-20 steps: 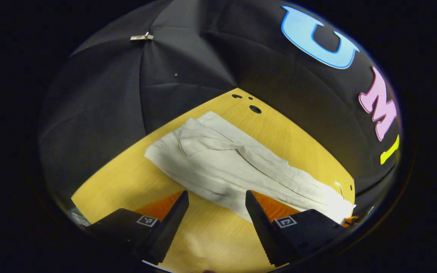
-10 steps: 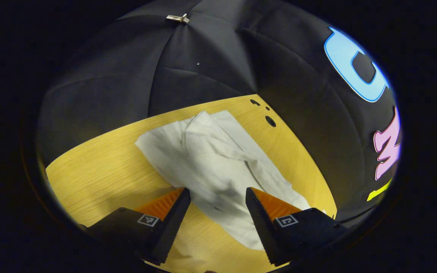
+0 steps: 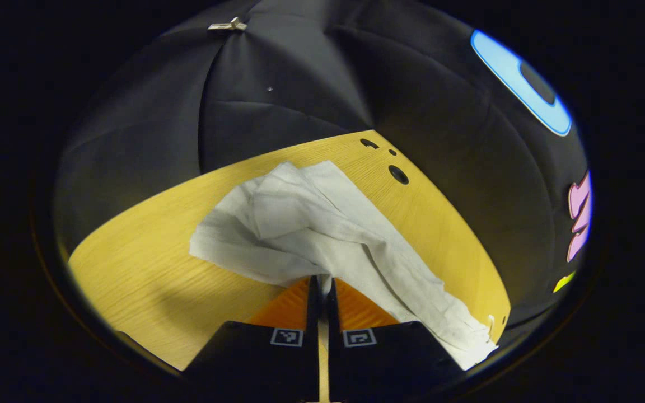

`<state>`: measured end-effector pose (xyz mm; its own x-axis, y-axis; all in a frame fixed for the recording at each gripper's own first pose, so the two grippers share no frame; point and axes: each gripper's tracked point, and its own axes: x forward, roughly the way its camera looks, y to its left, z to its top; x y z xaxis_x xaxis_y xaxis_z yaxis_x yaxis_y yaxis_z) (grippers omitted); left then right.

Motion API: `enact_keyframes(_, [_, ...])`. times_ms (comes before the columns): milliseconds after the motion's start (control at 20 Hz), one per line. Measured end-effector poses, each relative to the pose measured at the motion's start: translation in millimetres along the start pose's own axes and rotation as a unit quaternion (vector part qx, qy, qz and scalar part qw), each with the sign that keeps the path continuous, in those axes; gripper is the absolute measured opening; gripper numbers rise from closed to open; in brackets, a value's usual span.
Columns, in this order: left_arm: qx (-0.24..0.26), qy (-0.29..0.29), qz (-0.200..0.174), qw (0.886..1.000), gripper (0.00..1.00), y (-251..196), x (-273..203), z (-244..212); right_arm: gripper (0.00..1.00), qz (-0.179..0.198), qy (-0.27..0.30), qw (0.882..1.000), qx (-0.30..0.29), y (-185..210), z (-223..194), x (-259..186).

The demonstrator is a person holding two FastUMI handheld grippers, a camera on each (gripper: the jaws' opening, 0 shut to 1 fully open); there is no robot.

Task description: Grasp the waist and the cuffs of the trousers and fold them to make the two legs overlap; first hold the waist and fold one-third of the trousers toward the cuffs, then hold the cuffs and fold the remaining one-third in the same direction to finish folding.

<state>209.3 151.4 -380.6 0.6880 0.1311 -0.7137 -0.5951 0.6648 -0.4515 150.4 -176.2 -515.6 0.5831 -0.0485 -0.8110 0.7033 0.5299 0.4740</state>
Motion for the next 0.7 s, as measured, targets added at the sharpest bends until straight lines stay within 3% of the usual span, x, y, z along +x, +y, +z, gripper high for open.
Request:
enact_keyframes(100, [-0.015,0.003,-0.005,1.000,0.06,1,-3,-2,0.06,0.005,-0.009,1.000,-0.008,2,4,-3])
enact_keyframes(450, [-0.022,0.009,-0.024,0.999,0.06,9,-32,-33,0.06,0.034,-0.062,0.995,-0.072,10,36,-47])
enact_keyframes(700, [-0.031,0.024,-0.044,0.998,0.06,10,-57,-62,0.06,0.070,-0.101,0.982,-0.145,28,61,-84])
